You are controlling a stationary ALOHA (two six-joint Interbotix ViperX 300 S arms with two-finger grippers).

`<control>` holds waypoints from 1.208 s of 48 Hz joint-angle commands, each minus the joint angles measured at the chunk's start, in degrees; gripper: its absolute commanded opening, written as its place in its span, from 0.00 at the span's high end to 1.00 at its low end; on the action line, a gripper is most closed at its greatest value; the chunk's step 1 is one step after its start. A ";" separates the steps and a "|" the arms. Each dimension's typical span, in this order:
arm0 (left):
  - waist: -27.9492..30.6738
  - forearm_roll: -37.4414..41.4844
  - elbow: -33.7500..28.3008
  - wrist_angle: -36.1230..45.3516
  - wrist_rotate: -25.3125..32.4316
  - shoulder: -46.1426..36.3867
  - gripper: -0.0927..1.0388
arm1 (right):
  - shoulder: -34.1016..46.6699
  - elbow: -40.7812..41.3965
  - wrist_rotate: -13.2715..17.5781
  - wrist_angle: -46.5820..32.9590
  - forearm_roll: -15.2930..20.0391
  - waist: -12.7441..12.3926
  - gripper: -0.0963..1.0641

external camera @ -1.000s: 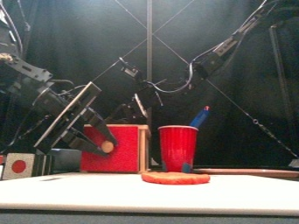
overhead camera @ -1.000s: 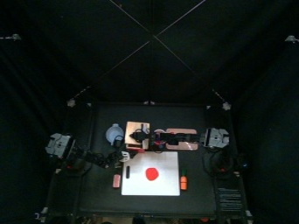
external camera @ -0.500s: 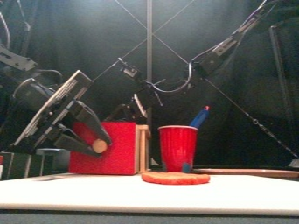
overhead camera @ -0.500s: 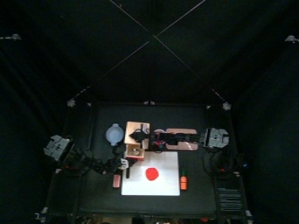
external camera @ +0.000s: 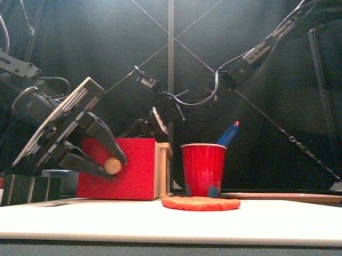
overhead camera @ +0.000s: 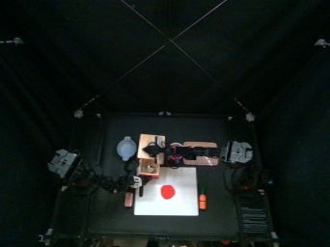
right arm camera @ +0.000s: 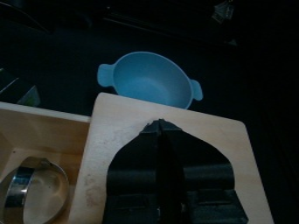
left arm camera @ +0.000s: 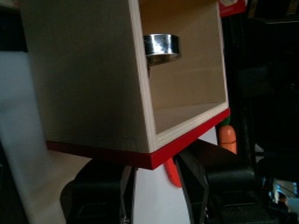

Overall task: Get the cutter from the drawer then cut the dough then place the extra dough in the bowl
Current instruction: Open the drawer

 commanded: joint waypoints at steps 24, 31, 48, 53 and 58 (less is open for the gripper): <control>-3.08 -0.79 -0.88 -0.18 -0.35 -3.43 0.14 | -1.05 -0.97 -0.09 0.00 0.09 -0.44 0.89; -2.99 -1.67 -0.62 -0.09 -0.09 -2.81 0.14 | -0.97 -1.05 -0.09 0.00 0.09 -0.44 0.89; 1.23 -0.53 -0.53 -0.62 0.35 -2.29 0.14 | -1.05 -1.14 -0.18 0.00 0.00 -0.35 0.89; 2.02 -0.44 -0.79 -1.14 0.35 -2.02 0.14 | -0.97 -1.23 -0.18 0.00 0.09 -0.18 0.89; 2.29 0.26 -0.97 -1.41 0.44 -1.67 0.14 | -0.79 -1.23 -0.18 0.00 0.09 -0.18 0.89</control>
